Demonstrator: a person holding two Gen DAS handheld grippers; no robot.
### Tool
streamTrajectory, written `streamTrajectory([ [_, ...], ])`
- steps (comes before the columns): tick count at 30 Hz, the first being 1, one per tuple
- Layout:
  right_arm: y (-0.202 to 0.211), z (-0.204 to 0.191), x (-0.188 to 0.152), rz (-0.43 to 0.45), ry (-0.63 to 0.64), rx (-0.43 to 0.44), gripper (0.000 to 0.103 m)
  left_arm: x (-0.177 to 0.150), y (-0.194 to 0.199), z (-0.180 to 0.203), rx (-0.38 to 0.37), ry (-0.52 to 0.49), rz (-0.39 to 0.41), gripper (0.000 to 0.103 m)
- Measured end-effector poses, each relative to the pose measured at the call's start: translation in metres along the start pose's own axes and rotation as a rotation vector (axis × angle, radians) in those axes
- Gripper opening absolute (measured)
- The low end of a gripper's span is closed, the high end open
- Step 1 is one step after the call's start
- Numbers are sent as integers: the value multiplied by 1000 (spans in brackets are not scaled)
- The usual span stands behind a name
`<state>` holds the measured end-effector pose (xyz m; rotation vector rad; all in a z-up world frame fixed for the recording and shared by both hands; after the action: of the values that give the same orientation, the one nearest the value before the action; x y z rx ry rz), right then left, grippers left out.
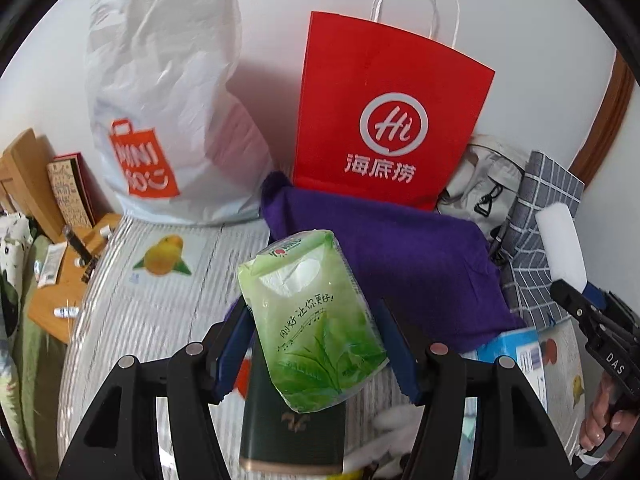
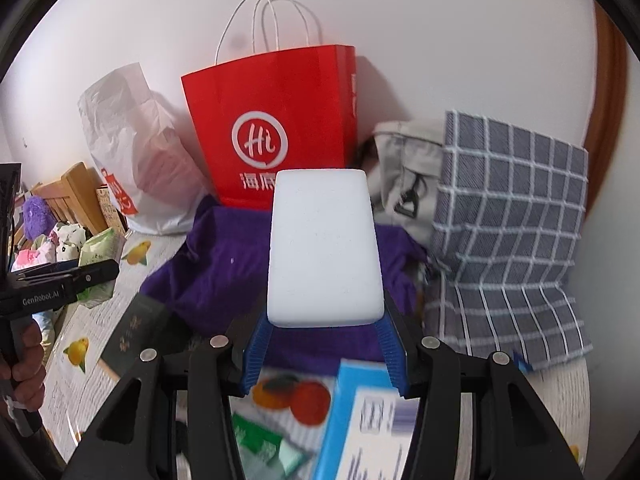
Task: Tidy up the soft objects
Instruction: 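Lower and release the sponge from the right tool while the left tool releases the green pack onto the towel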
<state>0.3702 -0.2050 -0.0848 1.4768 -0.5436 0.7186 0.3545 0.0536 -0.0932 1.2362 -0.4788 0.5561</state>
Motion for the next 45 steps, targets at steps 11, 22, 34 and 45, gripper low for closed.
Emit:
streamTrajectory([
  [11,-63,-5,33,-38,11,47,50,34,-45,6,-5,-5,-17,60],
  [22,-124,8,7,-206,-3,72,50,49,-127,9,-53,25,-110,60],
  [34,-164,14,-15,-308,-22,62,50,51,-170,-10,-68,53,-173,62],
  [45,-180,7,-24,-350,-32,77,50,50,-182,-16,-93,89,-175,63],
])
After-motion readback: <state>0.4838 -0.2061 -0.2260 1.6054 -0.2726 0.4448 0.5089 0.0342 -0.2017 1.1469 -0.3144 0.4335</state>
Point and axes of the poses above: each gripper's, at about its wrist camera, not at the fingertips, and y roughly against the way its jaws point, z to its right, x to its top, the point moved 5 cm from there along -y, roughly the way its jaws point, and after that the axes turned 10 degrees about -x, right-handed, at the moved point
